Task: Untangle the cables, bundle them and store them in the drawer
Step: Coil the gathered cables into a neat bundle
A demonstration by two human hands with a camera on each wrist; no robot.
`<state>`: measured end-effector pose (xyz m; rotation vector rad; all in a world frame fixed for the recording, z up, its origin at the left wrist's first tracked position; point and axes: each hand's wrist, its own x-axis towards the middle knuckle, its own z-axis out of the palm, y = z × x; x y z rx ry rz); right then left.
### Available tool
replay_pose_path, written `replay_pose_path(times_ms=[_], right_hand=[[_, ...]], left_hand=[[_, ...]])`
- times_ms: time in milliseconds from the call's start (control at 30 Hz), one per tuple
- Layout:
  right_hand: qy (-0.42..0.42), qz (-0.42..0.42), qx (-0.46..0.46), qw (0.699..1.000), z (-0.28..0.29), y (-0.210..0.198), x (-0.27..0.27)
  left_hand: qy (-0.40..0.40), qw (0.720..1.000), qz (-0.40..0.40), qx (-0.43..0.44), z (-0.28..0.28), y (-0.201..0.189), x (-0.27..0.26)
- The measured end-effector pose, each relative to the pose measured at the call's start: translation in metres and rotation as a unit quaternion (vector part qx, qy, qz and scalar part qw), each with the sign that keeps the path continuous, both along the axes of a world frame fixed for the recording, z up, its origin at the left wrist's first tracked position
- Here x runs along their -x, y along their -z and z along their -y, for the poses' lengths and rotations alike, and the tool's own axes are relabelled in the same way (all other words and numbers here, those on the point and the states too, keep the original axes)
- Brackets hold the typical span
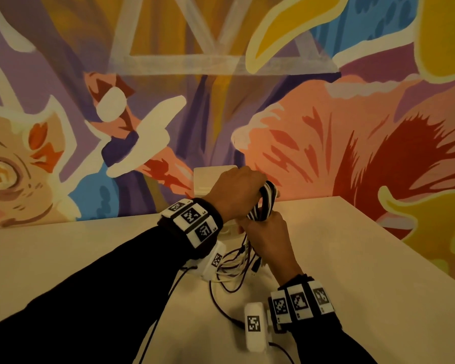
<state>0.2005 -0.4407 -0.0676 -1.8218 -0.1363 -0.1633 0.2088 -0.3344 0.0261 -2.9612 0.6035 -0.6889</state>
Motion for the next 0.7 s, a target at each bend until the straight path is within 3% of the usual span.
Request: replay_pose_path(times_ms=[200,300,400,533,633,700], right_hand=[[-0.126,-0.033,-0.103,0.986,-0.002,-0.003,0.006],[-0.129,-0.041,-0.111,0.985,0.002,-0.007,0.011],[-0.155,-0.064,-0.112,0.979,0.0,-0.005,0.013],[-0.16,-0.103,-0.18,0.965,-0.006,-0.005,0.012],[-0.144,-0.111,-0.195,0.964,-0.006,-0.001,0.01],[-0.13,-0.128,-0.196,0.964,-0.005,0.004,0.009]], left_hand=[[0.043,0.986,-0.088,0.139,-0.004,-0.004,0.0],[0.054,0.982,-0.111,0.143,-0.005,-0.011,0.002],[0.079,0.985,-0.076,0.13,-0.003,-0.023,0.005],[0.117,0.983,0.019,0.141,0.001,-0.027,0.012],[0.128,0.981,0.024,0.147,0.004,-0.016,0.012],[0.139,0.974,-0.023,0.175,-0.006,-0.014,0.009]])
